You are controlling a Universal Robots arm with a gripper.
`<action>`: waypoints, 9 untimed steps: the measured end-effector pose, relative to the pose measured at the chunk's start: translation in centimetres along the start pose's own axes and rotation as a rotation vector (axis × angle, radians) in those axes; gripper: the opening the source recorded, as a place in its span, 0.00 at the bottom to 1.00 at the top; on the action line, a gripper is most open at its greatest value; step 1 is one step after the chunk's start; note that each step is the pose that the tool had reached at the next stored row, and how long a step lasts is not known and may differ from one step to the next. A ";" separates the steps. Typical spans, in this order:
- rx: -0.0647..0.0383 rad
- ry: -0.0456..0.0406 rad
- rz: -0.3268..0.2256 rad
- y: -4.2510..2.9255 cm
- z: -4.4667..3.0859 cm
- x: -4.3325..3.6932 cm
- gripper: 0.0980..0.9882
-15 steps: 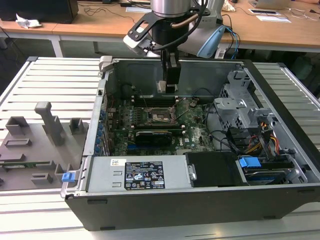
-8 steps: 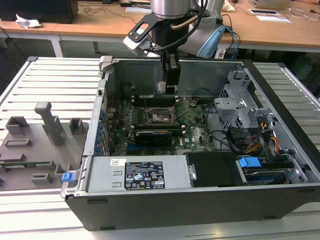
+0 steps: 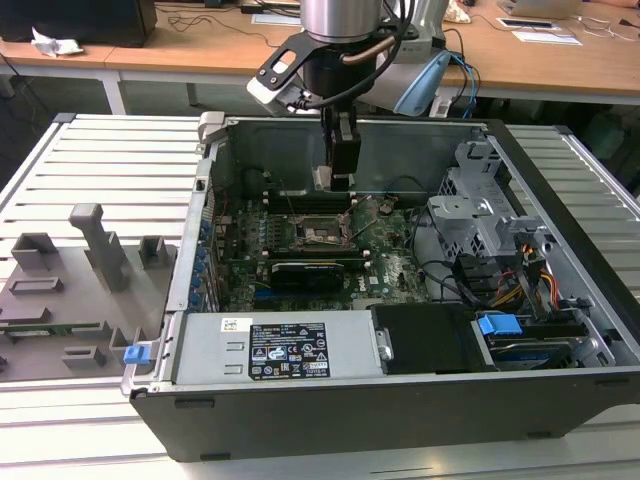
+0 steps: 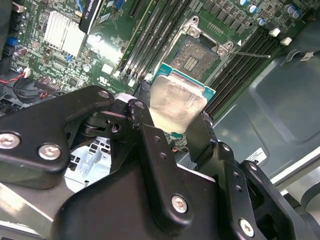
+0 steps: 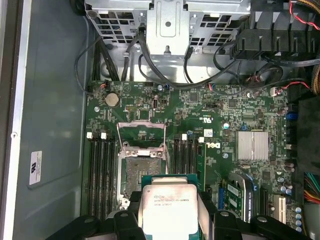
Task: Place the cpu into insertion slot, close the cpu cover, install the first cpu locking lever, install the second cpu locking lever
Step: 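Place the cpu into insertion slot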
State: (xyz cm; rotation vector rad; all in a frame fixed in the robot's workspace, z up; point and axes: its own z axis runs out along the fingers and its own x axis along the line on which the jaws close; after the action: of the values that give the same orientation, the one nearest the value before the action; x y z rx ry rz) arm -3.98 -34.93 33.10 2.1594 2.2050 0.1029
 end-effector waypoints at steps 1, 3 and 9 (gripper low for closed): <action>0.000 -0.0001 0.000 0.00 0.05 0.00 0.48; 0.000 0.0000 0.000 -0.02 0.18 0.00 0.48; 0.000 0.0000 0.000 -0.05 0.52 0.00 0.48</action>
State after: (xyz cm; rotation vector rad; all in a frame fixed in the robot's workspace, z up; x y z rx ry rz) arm -3.98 -34.93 32.58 2.1595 2.2050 0.1029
